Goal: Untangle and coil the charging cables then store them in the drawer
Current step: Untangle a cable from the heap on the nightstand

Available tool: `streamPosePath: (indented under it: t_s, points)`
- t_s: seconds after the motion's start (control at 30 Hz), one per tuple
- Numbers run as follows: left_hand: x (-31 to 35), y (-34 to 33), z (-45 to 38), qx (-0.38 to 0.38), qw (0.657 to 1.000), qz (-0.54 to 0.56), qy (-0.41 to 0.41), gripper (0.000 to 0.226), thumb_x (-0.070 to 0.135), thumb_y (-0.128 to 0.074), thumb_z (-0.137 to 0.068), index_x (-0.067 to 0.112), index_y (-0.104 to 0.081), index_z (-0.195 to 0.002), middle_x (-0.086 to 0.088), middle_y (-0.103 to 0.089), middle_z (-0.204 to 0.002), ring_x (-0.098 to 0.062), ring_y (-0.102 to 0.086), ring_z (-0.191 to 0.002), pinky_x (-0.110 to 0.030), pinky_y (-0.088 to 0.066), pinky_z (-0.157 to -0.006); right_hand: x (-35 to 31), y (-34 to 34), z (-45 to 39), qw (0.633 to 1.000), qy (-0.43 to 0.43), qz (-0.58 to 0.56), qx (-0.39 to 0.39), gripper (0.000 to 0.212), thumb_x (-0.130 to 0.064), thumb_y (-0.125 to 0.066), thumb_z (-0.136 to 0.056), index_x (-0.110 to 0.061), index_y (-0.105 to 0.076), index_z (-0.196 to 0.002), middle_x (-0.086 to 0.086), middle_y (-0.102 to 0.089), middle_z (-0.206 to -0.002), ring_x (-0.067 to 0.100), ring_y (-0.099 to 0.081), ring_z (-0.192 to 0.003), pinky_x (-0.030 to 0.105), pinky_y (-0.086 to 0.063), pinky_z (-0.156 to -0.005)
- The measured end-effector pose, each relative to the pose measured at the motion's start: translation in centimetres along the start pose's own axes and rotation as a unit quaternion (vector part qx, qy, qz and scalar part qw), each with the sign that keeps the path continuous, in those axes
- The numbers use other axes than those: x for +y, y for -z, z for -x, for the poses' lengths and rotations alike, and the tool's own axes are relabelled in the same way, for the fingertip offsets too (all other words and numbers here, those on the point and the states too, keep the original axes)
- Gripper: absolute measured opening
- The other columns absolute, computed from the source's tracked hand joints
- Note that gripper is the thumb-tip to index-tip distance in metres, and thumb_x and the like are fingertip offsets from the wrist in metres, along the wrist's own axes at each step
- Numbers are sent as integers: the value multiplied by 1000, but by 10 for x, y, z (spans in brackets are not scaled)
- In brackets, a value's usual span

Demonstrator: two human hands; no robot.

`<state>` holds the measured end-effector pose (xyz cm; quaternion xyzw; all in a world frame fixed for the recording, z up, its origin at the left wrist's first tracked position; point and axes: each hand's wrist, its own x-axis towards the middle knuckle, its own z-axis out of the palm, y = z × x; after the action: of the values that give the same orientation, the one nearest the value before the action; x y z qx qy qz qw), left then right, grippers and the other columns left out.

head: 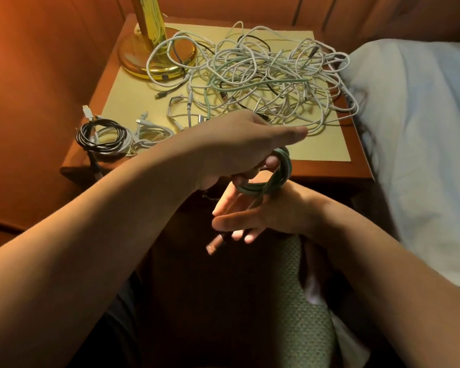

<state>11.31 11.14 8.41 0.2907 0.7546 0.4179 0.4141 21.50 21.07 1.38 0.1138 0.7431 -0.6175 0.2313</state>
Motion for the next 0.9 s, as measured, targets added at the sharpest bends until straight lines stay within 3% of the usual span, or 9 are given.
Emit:
streamPosePath:
  t_s: [0.07,0.17,0.3,0.43,0.53,0.63,0.77,0.9]
  points:
    - [2,1,0,-1,998,66,6,43,52,-61,-97,11,-55,-85,-3,-49,-63,-11,-39,-44,-26,-32,-49,-10,11,14,999,-1,33,11,41,-27,-84,-85,-20,-69,-122,-2,-78,-104,19,-77,-92,46,-65,-80]
    - [3,1,3,2,992,129,14,39,47,-62,-98,9,-59,-90,-3,-53,-59,-14,-43,-43,-23,-33,-45,-17,32,35,998,26,25,52,44,-46,-79,-84,-21,-70,-118,0,-78,-108,20,-76,-84,34,-61,-64]
    - [1,-5,1,-40,993,112,-27,45,41,-54,-104,8,-59,-73,-10,-55,-60,-22,-46,-48,-21,-34,-41,-14,52,46,988,88,-28,122,38,-31,-88,-77,-12,-76,-108,7,-77,-96,18,-68,-70,24,-53,-50]
    - [-1,-12,-3,-12,997,47,-56,58,47,-44,-108,10,-59,-66,-7,-47,-52,-23,-39,-46,-24,-33,-45,-12,52,50,986,108,-42,120,34,-23,-85,-81,-5,-75,-109,12,-75,-94,15,-62,-65,21,-44,-46]
    - [0,-9,-5,-6,997,3,-73,60,50,-43,-107,13,-58,-62,-11,-45,-55,-21,-34,-45,-26,-29,-47,-10,49,50,979,130,-43,149,30,-23,-77,-84,-1,-76,-104,26,-70,-93,14,-58,-63,20,-40,-46]
    - [3,-6,-5,-35,996,31,-73,63,48,-47,-106,16,-58,-53,-13,-48,-55,-22,-37,-41,-21,-32,-44,-13,48,54,975,149,-30,164,28,-18,-81,-85,5,-74,-100,35,-65,-90,14,-55,-60,23,-40,-49]
    - [4,-5,-6,-49,995,55,-72,64,44,-48,-106,17,-57,-49,-5,-49,-49,-18,-37,-38,-21,-31,-42,-19,47,58,974,166,-42,150,18,-28,-81,-86,-11,-78,-80,12,-66,-70,12,-55,-56,25,-40,-49]
    - [6,-5,-8,14,996,29,-81,53,47,-53,-103,14,-58,-62,-6,-53,-52,-20,-47,-43,-23,-37,-43,-23,36,58,952,238,-28,192,29,-26,-76,-87,-25,-70,-59,-1,-60,-55,11,-49,-45,28,-37,-45]
